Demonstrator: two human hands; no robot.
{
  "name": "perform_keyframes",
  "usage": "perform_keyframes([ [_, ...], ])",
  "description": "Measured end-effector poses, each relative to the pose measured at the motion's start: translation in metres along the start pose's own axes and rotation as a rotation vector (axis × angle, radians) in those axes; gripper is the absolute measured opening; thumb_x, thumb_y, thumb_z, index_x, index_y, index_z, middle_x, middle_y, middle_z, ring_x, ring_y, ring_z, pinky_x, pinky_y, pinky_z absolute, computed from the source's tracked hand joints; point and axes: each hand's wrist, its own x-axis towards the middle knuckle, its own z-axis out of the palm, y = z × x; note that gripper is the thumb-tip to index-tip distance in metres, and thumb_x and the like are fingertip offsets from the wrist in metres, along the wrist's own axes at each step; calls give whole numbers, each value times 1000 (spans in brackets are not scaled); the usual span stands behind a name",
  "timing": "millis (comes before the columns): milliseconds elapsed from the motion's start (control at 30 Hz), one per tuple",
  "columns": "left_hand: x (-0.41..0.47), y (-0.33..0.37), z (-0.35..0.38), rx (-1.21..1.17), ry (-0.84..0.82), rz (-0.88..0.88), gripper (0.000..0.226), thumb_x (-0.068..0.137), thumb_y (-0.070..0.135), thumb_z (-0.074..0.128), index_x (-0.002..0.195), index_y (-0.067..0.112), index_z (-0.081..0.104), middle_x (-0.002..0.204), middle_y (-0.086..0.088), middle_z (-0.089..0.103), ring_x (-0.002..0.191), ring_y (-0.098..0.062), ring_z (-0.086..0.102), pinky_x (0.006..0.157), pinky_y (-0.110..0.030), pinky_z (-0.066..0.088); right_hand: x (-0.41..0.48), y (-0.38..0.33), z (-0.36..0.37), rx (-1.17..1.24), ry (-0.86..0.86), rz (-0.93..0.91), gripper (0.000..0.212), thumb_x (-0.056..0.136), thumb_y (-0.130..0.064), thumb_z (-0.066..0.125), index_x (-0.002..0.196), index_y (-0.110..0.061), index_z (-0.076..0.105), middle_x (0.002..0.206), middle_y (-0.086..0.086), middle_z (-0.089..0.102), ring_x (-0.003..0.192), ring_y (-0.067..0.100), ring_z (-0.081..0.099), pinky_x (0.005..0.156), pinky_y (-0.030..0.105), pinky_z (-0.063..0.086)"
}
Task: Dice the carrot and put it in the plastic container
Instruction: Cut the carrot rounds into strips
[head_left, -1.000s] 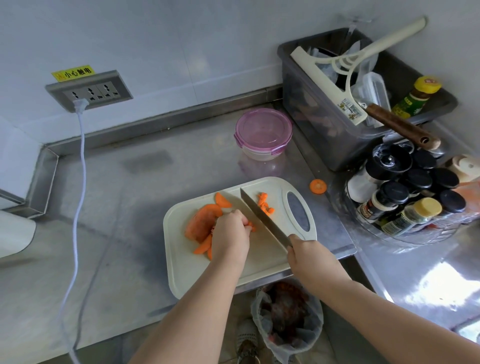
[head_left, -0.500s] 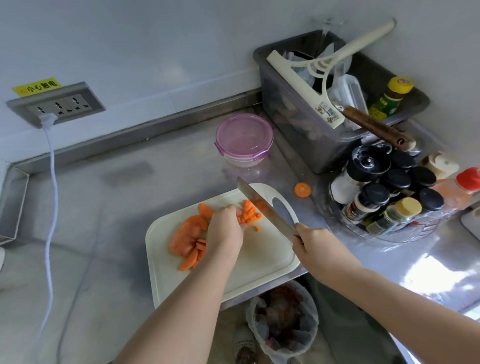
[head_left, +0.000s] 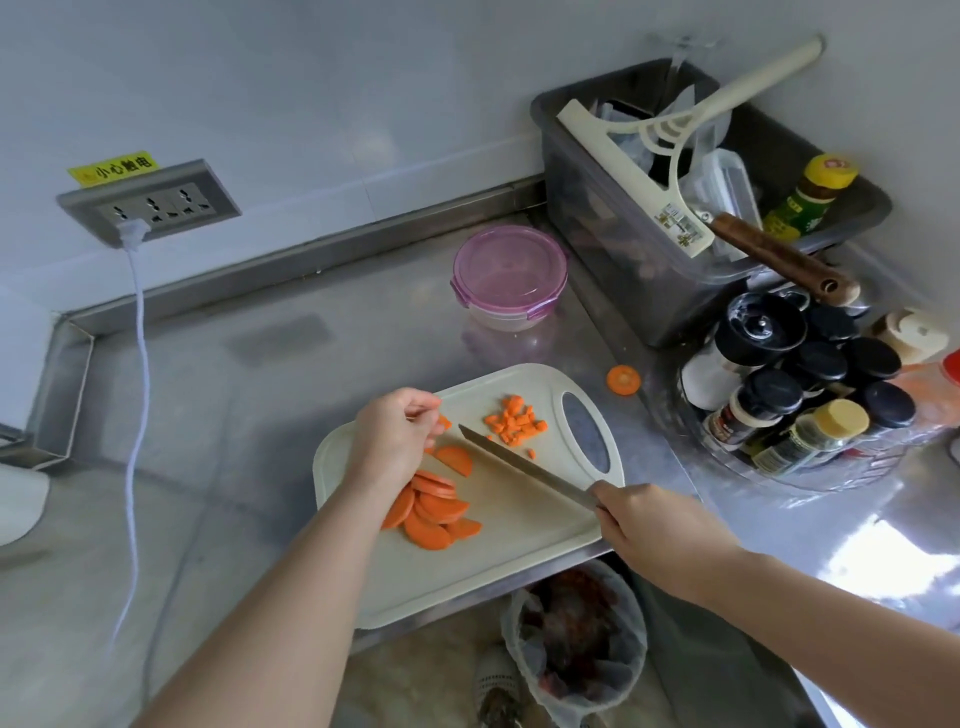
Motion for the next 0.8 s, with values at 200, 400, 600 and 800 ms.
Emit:
perform_keyframes([
  [200,-14,1,-3,37,19,6,26,92,6,56,76,26,60,75,6,67,67,-10,67,65,-23,53,23,4,4,-83,65,-8,12,101,-24,33,97,-18,43,61,-4,40,64,28,50,46,32,28],
  [400,-20,7,-4,56,87,-4,17,96,17,52,88,20,66,79,8,69,71,-11,64,73,-28,52,22,3,0,-168,246,-85,25,102,-27,33,117,-21,51,86,-1,64,71,26,61,44,31,24],
  [600,-20,34,-11,248,37,288,39,89,-4,43,95,22,72,99,9,63,91,-8,57,81,-18,40,11,8,-11,-320,455,-142,39,55,-30,90,86,-18,70,54,-5,59,32,19,48,40,20,22],
  [800,-15,46,33,699,-381,460,46,92,4,40,114,33,69,128,7,56,120,-18,48,102,-34,37,15,4,-13,-351,486,-127,45,47,-34,93,81,-18,68,55,-3,60,38,19,54,44,25,41],
])
